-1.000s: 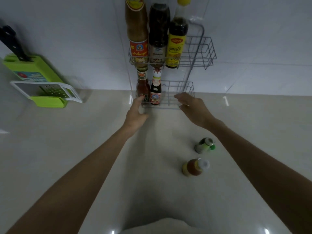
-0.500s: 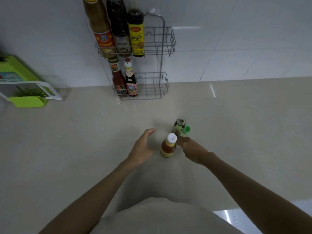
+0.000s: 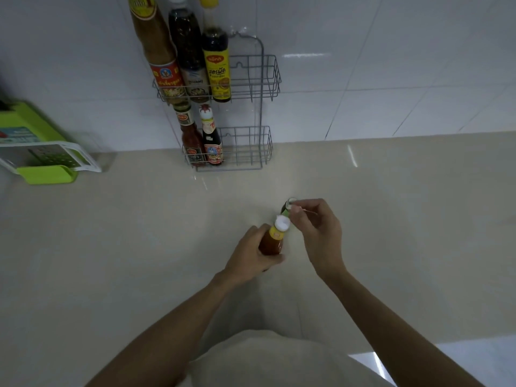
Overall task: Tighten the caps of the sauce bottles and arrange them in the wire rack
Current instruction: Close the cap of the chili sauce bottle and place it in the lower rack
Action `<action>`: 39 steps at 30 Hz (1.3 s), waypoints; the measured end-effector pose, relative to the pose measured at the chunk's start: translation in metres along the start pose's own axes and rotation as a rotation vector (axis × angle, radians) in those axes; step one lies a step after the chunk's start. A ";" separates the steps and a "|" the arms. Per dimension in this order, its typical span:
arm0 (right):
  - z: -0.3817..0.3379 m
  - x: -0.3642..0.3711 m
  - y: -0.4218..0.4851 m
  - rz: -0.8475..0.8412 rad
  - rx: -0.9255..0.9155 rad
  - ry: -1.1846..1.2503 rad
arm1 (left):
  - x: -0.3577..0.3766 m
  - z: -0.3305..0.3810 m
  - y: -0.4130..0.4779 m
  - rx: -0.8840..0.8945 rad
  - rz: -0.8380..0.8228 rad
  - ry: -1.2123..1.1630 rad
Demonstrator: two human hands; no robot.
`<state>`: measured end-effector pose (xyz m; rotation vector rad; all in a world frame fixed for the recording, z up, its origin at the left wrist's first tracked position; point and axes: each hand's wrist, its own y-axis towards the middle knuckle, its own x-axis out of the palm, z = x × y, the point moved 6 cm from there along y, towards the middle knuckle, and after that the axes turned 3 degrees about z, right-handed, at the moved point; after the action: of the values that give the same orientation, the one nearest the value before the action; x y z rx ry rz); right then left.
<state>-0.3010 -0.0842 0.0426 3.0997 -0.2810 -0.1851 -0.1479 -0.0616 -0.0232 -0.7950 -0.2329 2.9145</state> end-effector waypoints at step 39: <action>-0.100 0.069 -0.001 -0.349 -0.669 -1.089 | -0.081 0.039 -0.031 -0.126 -0.133 -0.152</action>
<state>-0.2213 -0.0941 0.1334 2.0680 0.2765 -1.5668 -0.0964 -0.0474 0.0557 -0.5495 -0.4685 2.8573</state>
